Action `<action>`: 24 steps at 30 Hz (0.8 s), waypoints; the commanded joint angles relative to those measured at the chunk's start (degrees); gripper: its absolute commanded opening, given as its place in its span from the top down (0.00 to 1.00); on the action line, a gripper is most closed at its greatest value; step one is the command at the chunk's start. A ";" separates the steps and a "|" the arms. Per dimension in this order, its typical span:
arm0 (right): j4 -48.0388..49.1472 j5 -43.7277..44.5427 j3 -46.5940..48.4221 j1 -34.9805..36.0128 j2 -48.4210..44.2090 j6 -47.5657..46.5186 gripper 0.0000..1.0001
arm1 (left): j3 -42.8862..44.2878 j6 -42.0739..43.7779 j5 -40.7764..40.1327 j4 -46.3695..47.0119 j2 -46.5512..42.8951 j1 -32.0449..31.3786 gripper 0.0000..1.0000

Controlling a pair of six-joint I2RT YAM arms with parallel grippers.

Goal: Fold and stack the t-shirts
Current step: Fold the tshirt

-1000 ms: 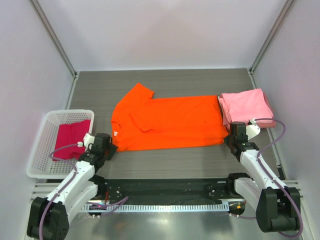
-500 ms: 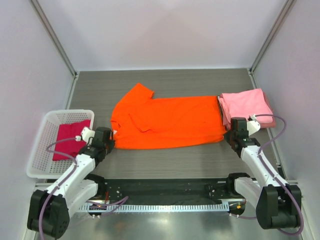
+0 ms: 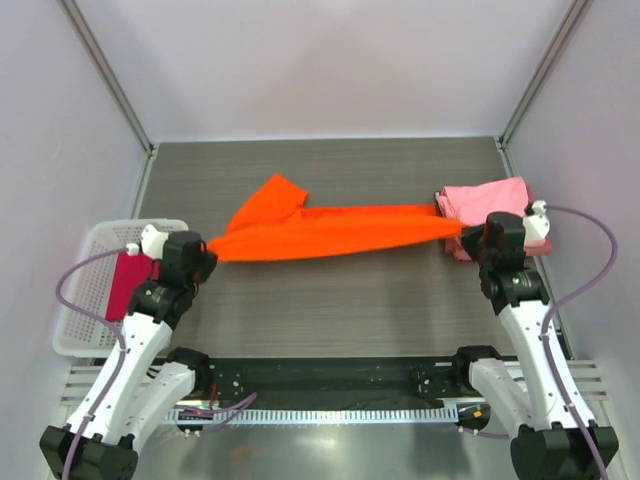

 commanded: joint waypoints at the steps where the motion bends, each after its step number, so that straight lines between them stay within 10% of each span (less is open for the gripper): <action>1: -7.33 -0.34 -10.94 -0.35 -4.28 2.73 0.99 | -9.68 -0.96 -0.38 -9.81 -3.87 0.33 1.00; 8: -10.50 -1.04 -24.52 -0.27 -18.08 5.19 0.94 | -22.37 -4.75 5.85 -11.58 -14.69 0.24 0.99; 10: -11.73 -1.22 -25.66 -0.27 -19.76 5.37 0.84 | -23.00 -3.96 7.08 -10.36 -16.36 -0.37 0.82; 12: -12.61 -1.13 -25.49 -0.27 -21.79 5.20 0.55 | -22.39 -3.78 6.74 -10.52 -16.80 -1.43 0.49; 14: -12.79 -0.61 -24.70 -0.18 -22.67 4.32 0.41 | -21.16 -3.09 6.04 -11.14 -16.28 -1.87 0.39; 24: 0.81 -9.63 -11.36 -0.27 -2.75 -13.32 0.48 | -4.20 18.06 10.25 -1.85 -6.18 -2.05 0.06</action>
